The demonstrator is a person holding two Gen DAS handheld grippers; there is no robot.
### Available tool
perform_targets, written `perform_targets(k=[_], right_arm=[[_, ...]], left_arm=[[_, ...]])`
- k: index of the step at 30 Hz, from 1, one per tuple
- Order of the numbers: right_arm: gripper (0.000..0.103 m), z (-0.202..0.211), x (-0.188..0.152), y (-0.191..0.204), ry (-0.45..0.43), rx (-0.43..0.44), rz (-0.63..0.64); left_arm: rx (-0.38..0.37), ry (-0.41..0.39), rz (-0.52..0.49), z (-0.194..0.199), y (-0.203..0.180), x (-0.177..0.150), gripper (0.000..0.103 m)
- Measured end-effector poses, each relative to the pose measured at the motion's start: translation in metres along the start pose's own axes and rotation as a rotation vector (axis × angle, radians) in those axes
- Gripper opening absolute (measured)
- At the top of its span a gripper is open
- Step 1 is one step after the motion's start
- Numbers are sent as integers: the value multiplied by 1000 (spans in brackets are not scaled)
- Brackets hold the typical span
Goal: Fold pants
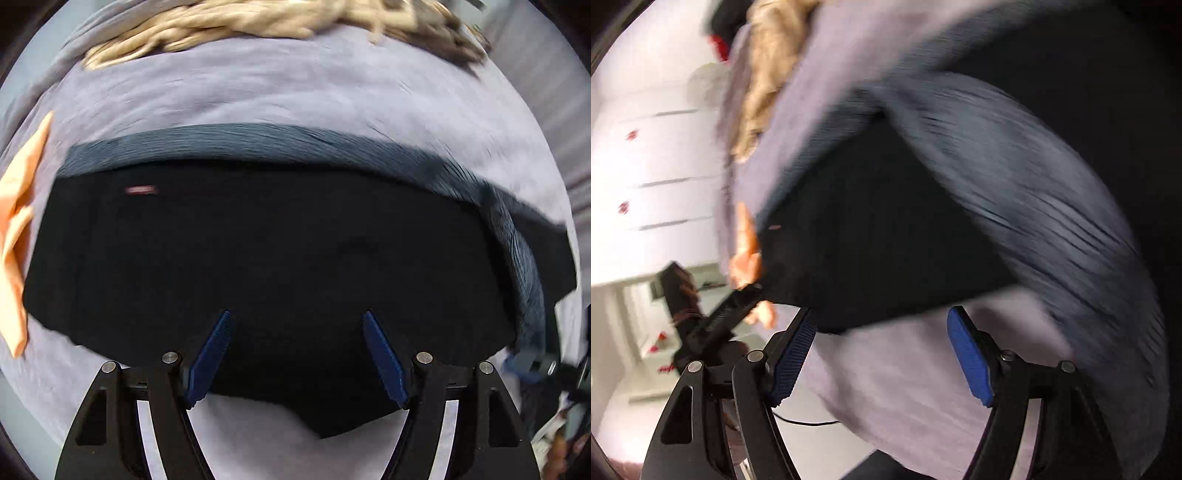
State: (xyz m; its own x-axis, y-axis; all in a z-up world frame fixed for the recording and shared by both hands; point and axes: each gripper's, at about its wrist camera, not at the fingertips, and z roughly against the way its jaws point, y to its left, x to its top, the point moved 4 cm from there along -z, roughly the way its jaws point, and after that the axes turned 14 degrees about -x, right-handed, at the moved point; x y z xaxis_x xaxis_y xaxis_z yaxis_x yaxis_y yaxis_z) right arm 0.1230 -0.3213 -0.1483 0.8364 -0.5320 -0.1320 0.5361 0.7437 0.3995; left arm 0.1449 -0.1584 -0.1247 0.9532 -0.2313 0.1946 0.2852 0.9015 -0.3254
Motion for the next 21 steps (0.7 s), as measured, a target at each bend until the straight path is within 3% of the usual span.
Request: perform_targets(k=[2, 3, 6, 10, 11, 13, 16, 19, 21], right_arm=[[64, 27, 10, -36, -108, -97, -61], [64, 44, 15, -49, -165, -103, -92], [64, 85, 16, -70, -279, 23, -181], [68, 89, -28, -87, -293, 214, -299], [68, 84, -42, -91, -290, 248, -333], [68, 75, -69, -110, -281, 291, -406], [68, 63, -111, -139, -287, 227, -556], [68, 82, -150, -165, -383, 118, -628], [68, 94, -158, -184, -403, 62, -630]], left_arm=[[11, 36, -31, -10, -14, -4, 74], [14, 53, -47, -14, -19, -6, 74], [10, 60, -129, -16, -35, -6, 74], [41, 80, -213, -31, -50, -4, 75], [46, 76, -222, -33, -52, -3, 81], [45, 69, -234, -35, -54, -3, 82], [31, 71, -253, -36, -54, -4, 85], [13, 81, -250, -32, -51, -2, 85], [-63, 83, -239, -23, -57, -1, 85]])
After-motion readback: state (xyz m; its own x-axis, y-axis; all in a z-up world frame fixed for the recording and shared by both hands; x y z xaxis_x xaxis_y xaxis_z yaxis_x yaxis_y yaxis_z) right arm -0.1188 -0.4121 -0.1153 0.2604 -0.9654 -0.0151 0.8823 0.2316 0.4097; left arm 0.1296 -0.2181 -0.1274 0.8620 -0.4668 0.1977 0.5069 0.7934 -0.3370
